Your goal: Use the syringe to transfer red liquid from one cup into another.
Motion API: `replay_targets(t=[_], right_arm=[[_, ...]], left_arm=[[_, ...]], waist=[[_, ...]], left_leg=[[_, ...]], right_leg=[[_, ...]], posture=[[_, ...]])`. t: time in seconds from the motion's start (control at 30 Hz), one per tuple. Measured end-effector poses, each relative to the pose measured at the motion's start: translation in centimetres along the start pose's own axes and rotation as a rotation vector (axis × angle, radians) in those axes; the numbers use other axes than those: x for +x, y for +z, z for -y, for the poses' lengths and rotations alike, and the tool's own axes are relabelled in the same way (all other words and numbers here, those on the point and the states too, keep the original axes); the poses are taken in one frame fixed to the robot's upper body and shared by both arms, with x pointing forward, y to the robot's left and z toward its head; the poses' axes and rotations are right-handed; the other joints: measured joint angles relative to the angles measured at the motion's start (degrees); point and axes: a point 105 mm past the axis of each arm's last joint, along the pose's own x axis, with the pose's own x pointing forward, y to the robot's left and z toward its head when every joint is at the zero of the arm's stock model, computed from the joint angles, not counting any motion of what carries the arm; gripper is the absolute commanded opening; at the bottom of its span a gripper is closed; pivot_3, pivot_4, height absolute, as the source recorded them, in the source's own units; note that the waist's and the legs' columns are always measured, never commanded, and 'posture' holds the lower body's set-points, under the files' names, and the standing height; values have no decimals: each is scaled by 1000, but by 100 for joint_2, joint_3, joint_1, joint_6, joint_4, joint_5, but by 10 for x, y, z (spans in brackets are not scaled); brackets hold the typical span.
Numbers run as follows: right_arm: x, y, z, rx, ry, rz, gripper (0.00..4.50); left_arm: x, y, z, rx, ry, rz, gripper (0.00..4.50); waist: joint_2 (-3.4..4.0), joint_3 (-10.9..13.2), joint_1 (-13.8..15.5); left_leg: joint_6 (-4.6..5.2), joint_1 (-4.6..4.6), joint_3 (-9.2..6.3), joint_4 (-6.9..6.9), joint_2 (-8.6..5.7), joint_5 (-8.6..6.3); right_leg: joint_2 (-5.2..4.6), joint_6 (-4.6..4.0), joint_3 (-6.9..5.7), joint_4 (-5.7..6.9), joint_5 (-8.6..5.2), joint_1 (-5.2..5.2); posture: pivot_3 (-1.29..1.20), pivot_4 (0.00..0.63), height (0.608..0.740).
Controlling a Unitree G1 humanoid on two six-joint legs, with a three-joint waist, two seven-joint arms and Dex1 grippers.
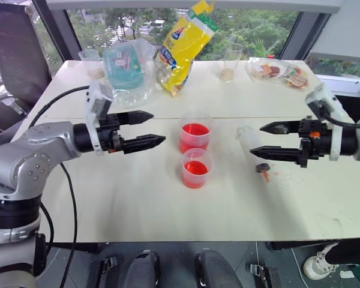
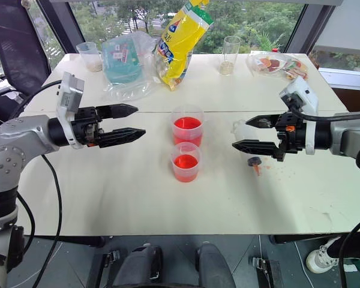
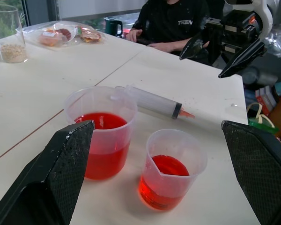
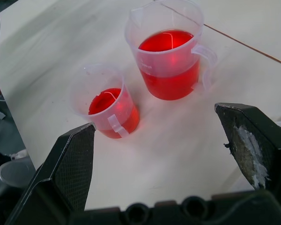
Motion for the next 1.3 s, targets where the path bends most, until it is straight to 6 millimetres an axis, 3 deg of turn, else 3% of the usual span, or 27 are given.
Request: replay_targets(t=[0.67, 1.1, 1.3], right_arm=[[-4, -15, 4, 37, -27, -54, 4455], [-5, -18, 26, 51, -184, -112, 4455], [14, -35, 58, 181, -337, -238, 4455]], left_arm=[[5, -1, 3, -14, -27, 30, 4500], [11, -4, 5, -31, -72, 48, 4500], [17, -6, 5, -23, -80, 57, 4500]], waist=[[0, 0, 12], [0, 0, -13], [-1, 0, -16]], left_leg=[[0, 0, 0, 2, 0, 0], [0, 2, 1, 3, 1, 0], [-1, 7, 3, 5, 0, 0]], right_leg=[[0, 0, 0, 0, 0, 1], [1, 0, 1, 3, 0, 1], [1, 0, 4, 5, 0, 3]], posture=[[0, 150, 740], [0, 150, 740], [0, 150, 740]])
